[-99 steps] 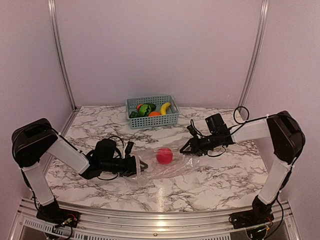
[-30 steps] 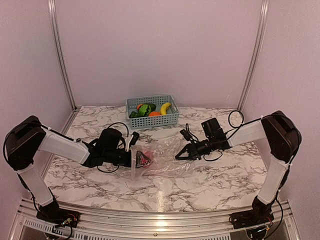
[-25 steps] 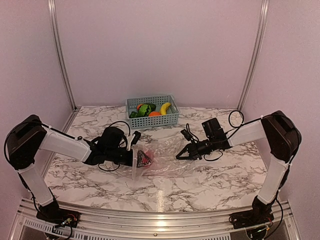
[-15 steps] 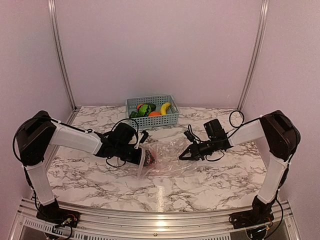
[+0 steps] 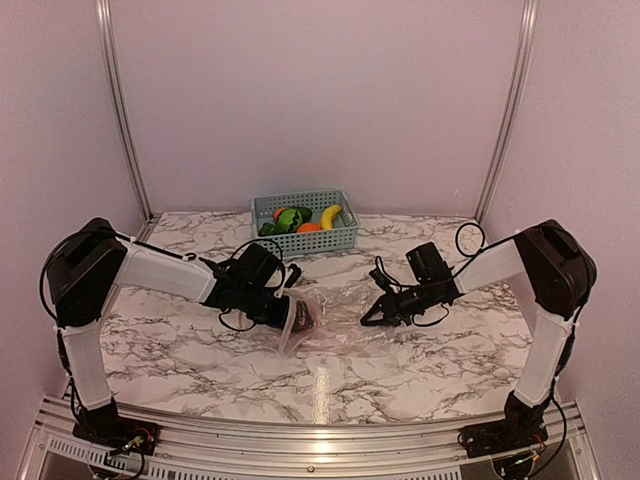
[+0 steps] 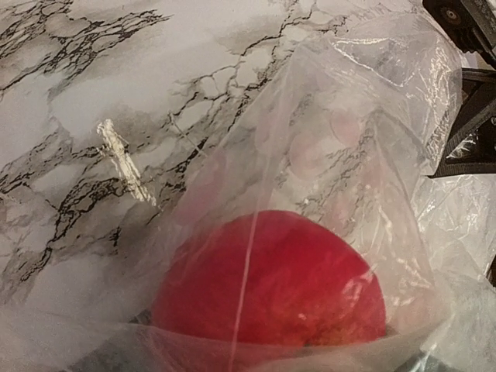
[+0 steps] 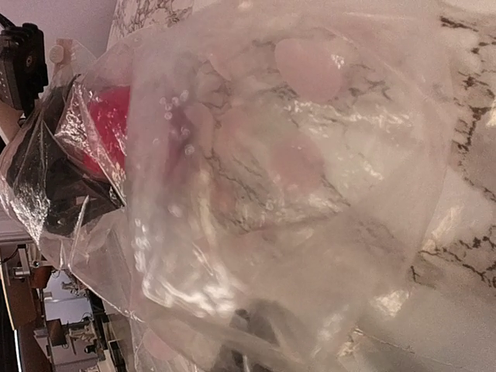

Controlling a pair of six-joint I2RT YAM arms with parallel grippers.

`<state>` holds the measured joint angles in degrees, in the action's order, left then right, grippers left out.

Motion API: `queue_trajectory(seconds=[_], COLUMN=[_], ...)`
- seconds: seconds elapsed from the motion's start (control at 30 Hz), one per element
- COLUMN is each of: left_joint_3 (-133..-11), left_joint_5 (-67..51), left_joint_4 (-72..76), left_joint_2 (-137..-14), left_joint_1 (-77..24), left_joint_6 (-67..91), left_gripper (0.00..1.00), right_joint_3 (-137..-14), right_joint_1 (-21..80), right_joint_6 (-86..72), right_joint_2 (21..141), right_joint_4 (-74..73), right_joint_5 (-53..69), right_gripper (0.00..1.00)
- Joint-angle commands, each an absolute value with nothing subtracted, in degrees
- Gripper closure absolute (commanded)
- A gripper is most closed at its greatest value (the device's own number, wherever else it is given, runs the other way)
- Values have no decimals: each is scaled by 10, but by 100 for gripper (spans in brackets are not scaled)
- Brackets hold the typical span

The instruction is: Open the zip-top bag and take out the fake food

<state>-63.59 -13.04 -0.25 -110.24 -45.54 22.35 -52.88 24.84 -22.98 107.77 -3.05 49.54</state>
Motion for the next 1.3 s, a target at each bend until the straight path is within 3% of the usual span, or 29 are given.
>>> queue_trajectory(seconds=[0.0,0.2,0.6,0.87,1.03,1.27], left_joint_3=[-592,-548,-511,-432,-422,-491], left_joint_5=[-145,-181,-214,-223,-203,-175], left_joint_4=[-10,45,69,93,124,125], left_joint_2=[-1095,-1070,-1015,-921,-903,-967], left_joint_1=[-432,-410,-402,-397,-397,-416], left_joint_6=[255,270,255,242,249,233], left_gripper=[11,11,37,38,28,20], right_joint_3=[-534,-528,-517,-501,-497,-504], right_joint_1=[244,241,234,222,221,222], right_joint_6=[-215,-209,-216,-231,-233,-227], right_joint_2=[1081,1074,1064,1051,1054,1056], right_joint_4=[-54,-57,-47,-23,-13,-21], right_joint_5=[481,479,475,469,481,495], right_gripper=[100,100,100,100,100,100])
